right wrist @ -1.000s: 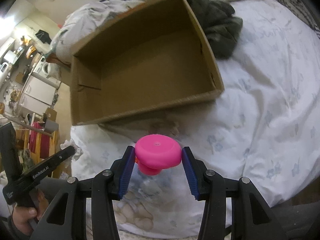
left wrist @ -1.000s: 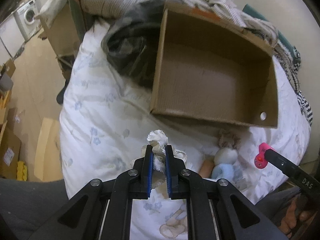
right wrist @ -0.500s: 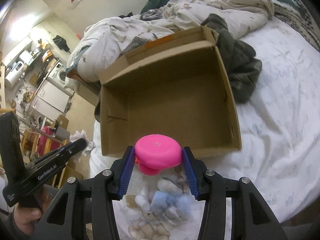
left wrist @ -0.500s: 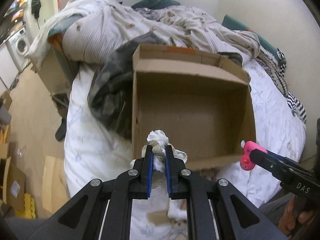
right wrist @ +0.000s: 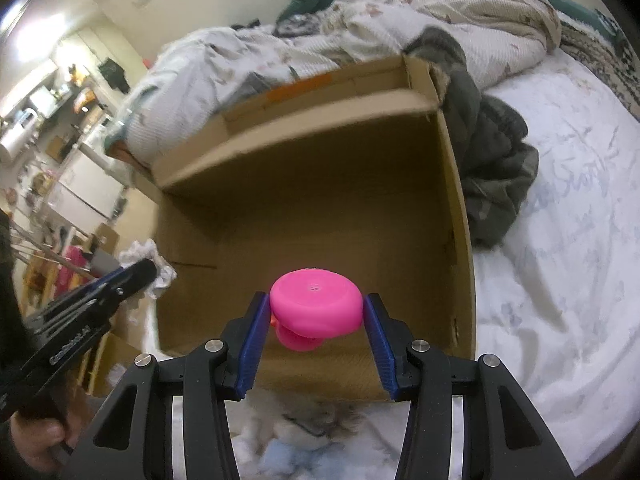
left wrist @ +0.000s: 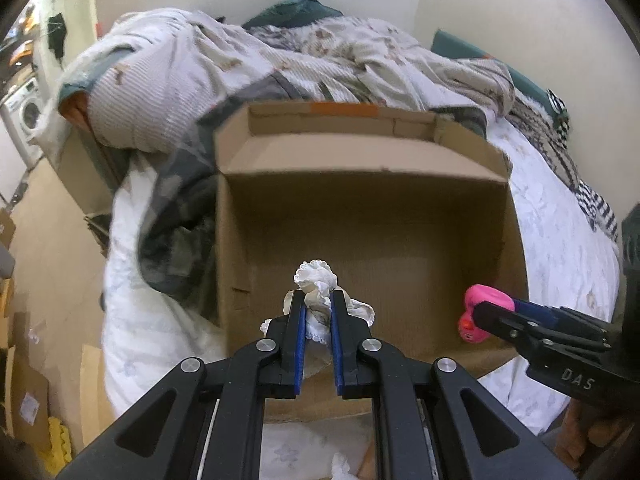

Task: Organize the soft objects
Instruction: 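Carry the pink object and white scrunchie over the cardboard box with both tools, then open both tools to drop the pink object and scrunchie into the box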

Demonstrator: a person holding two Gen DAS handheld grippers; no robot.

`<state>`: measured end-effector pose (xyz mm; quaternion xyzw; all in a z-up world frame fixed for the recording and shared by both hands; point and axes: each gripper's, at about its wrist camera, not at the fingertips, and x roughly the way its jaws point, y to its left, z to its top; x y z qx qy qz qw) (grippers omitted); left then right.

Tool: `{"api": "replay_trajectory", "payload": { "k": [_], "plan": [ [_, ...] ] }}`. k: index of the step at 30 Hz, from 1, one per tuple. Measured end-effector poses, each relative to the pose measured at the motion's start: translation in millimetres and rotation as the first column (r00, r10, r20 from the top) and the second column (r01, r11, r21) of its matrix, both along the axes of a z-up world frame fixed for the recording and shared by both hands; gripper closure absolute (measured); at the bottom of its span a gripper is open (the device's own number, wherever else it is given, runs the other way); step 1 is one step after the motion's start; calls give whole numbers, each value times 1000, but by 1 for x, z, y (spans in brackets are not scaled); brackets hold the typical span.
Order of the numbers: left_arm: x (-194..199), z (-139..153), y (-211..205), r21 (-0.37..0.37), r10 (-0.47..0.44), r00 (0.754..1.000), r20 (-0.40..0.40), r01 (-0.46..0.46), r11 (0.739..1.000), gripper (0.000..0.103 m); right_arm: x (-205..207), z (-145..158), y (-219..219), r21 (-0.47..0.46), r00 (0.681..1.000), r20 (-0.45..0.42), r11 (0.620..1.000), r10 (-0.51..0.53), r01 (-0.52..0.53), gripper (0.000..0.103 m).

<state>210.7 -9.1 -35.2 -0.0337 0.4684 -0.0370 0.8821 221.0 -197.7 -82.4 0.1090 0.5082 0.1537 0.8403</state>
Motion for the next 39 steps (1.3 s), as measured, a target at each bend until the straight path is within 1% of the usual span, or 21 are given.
{"api": "replay_trajectory", "payload": {
  "k": [5,8,15,21,26,29,32,34,35,36,37,39],
  "plan": [
    [3,-26,-8,21,-30,999,-35,31,999,93,3,-21,4,-41,998,-54,999,13,-15,52],
    [4,-34,-7,4,-21,998,-55,21,1000,93,5,-31,10,-69,996,-85,997,25,-31,52],
    [4,-40,-7,20,-18,998,-64,19,1000,92,7,-44,14,-100,990,-134,994,31,-45,52],
    [4,-40,-9,23,-21,998,-59,23,999,92,10,-43,12,-96,991,-133,994,34,-47,52],
    [2,-43,-11,28,-27,997,-71,29,999,92,7,-45,11,-96,990,-140,994,31,-45,52],
    [2,-43,-14,34,-41,997,-72,44,998,90,7,-45,11,-97,990,-140,994,31,-44,52],
    [1,-44,-17,57,-42,996,-76,46,997,85,8,-45,11,-93,989,-144,995,28,-41,52],
    [2,-46,-16,60,-37,996,-86,42,997,83,7,-45,10,-90,989,-144,995,27,-40,52],
    [2,-47,-16,58,-36,995,-93,41,997,79,7,-45,10,-90,989,-145,995,27,-41,52],
    [2,-48,-15,55,-33,994,-100,39,998,72,7,-45,10,-89,989,-146,995,29,-42,52],
    [2,-48,-15,54,-29,994,-101,35,998,66,7,-46,10,-86,988,-149,995,31,-44,52],
    [1,-46,-15,67,-21,996,-88,27,997,42,8,-47,11,-79,987,-158,996,35,-48,52]
  ]
}}
